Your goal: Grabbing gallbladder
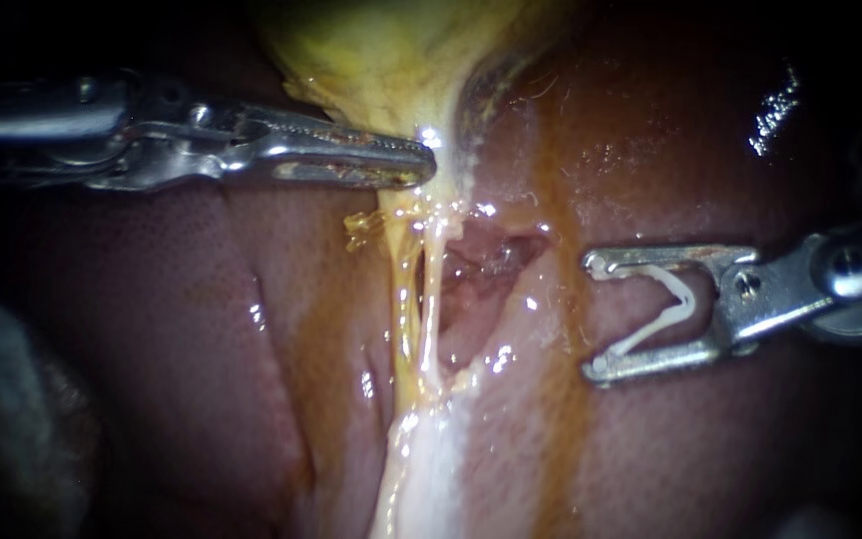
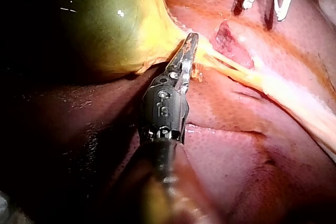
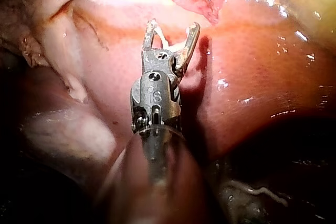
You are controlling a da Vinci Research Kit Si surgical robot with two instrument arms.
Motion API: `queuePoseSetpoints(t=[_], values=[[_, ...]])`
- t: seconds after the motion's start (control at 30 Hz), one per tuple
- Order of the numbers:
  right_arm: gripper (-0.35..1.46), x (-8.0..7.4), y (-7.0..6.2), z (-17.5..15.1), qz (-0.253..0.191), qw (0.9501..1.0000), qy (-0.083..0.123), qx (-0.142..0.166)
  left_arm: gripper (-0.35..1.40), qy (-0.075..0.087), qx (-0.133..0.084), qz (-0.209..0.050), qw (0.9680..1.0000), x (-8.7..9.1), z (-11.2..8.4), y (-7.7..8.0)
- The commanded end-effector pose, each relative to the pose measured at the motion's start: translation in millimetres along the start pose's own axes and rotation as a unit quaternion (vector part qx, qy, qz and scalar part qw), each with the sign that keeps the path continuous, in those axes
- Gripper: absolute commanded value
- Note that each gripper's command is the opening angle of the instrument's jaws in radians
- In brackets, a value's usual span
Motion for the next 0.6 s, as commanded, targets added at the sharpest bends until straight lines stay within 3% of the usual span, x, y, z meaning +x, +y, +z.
queuePoseSetpoints(t=[0.03, 0.1, 0.17, 0.33, 0.5, 0.6], values=[[0.50, 0.0, 0.0, 0.0, 0.000, 1.0000, 0.000, 0.000, -0.35, 0.000, -0.003, 0.000, 1.0000, 0.1, 0.0, 0.0], [0.50, 0.0, 0.0, 0.0, 0.000, 1.0000, 0.000, 0.000, -0.28, 0.000, -0.003, 0.000, 1.0000, 0.2, -0.1, 0.0], [0.50, 0.0, 0.0, 0.0, 0.000, 1.0000, 0.000, 0.000, -0.05, -0.001, -0.011, -0.001, 0.9999, 0.3, -0.1, -0.1], [0.50, 0.0, 0.0, 0.0, 0.000, 1.0000, 0.000, 0.000, 0.34, -0.001, -0.017, -0.001, 0.9998, 0.5, -0.8, 0.3], [0.50, 0.0, 0.0, -0.1, 0.000, 1.0000, 0.000, 0.000, 0.61, 0.000, -0.033, 0.009, 0.9994, 0.4, -1.9, 0.5], [0.50, 0.0, 0.0, -0.1, 0.000, 1.0000, 0.000, 0.000, 0.67, 0.000, -0.038, 0.014, 0.9992, 0.0, -2.7, 0.6]])
